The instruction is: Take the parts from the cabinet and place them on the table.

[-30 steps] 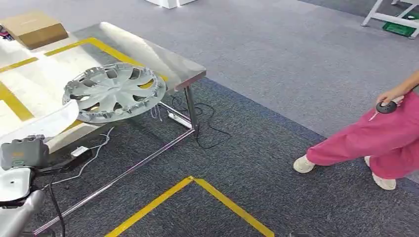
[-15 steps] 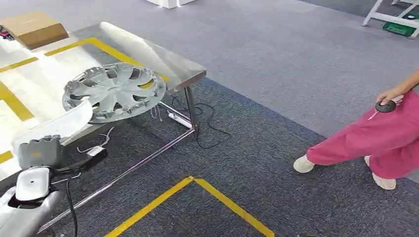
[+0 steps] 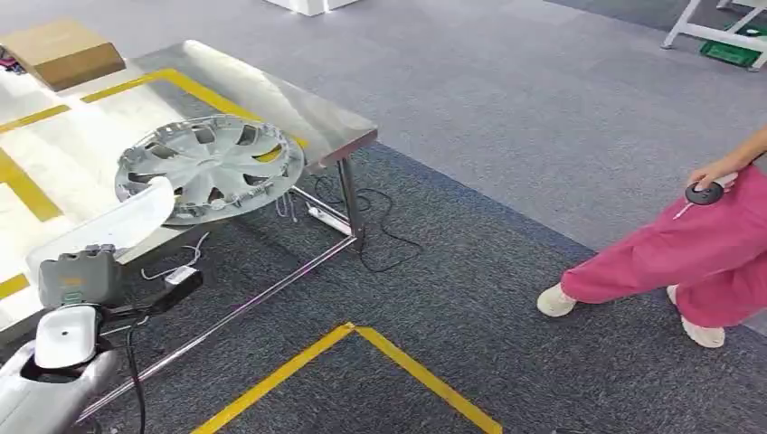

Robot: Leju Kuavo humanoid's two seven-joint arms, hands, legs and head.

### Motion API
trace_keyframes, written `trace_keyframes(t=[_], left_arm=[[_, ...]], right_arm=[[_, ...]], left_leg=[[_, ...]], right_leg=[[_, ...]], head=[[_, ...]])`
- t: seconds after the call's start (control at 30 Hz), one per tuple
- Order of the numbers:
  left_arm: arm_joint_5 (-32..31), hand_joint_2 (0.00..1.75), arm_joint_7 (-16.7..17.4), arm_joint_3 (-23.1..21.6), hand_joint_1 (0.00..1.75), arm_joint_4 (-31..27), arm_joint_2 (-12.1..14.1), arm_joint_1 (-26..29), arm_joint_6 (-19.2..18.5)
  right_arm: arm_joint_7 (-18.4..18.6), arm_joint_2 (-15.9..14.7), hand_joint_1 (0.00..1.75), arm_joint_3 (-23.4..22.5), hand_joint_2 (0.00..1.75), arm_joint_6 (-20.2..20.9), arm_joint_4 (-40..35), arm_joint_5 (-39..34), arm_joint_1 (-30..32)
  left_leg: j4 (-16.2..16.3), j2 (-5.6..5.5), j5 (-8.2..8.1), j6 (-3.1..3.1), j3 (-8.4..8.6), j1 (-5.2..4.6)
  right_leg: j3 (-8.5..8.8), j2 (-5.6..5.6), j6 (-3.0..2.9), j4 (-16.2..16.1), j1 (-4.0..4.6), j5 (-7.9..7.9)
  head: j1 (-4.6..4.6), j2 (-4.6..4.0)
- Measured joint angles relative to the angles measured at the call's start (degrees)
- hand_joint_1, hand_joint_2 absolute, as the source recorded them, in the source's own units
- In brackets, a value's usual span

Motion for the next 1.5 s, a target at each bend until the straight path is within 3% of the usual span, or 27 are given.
trace_keyframes(t=[0.13, 0.97, 1.0, 1.17, 1.3, 1.5], left_arm=[[0.0, 1.75, 1.44, 0.04, 1.75, -0.02, 1.01, 0.65, 1.2], [0.02, 1.75, -1.0, 7.08, 1.75, 1.62, 9.07, 2.62, 0.04], [0.02, 1.75, -1.0, 7.3, 0.0, 1.75, 9.29, 2.57, 0.09], [0.02, 1.75, -1.42, 8.33, 0.0, 2.19, 10.14, 2.41, 0.46], [0.02, 1.75, -4.5, 10.27, 0.0, 2.21, 9.7, 1.99, 0.48], [0.0, 1.75, -5.68, 12.09, 0.0, 2.21, 9.49, 1.92, 1.18]], right_arm=[[0.13, 0.04, 0.0, 0.07, 0.0, 0.55, -0.07, 1.31, 0.13], [-4.66, 0.17, 0.0, -0.13, 0.0, 2.51, 4.33, 4.2, -2.86], [-4.76, 0.17, 0.0, -0.15, 0.0, 2.67, 4.55, 4.09, -2.89], [-5.59, 0.18, 0.0, -0.37, 0.0, 3.34, 5.35, 3.19, -2.94], [-5.66, 0.17, 0.0, -0.52, 0.0, 3.67, 5.55, 2.65, -2.97], [-5.66, 0.17, 0.0, -0.72, 0.0, 3.63, 5.92, 2.45, -2.98]], left_leg=[[0.0, 0.0, 0.0, 0.0, -0.03, 0.0], [0.0, 0.0, 0.08, -0.02, -0.09, 0.0], [0.0, 0.0, 0.08, -0.02, -0.09, 0.0], [0.0, 0.0, 0.08, -0.02, -0.1, 0.0], [0.0, 0.0, 0.08, -0.02, -0.09, 0.0], [0.0, 0.0, 0.1, -0.04, -0.09, 0.0]], right_leg=[[-0.02, 0.01, 0.0, 0.01, 0.0, 0.0], [-0.09, 0.0, -0.01, 0.01, 0.02, 0.02], [-0.09, 0.01, -0.03, 0.01, 0.02, 0.03], [-0.08, -0.02, -0.03, 0.01, 0.01, 0.03], [-0.09, -0.01, -0.03, 0.01, 0.01, 0.03], [-0.09, -0.01, -0.05, 0.01, 0.01, 0.05]], head=[[-0.02, 0.0], [-0.02, 0.0], [-0.02, 0.0], [0.0, 0.0], [0.0, 0.0], [-0.02, 0.0]])
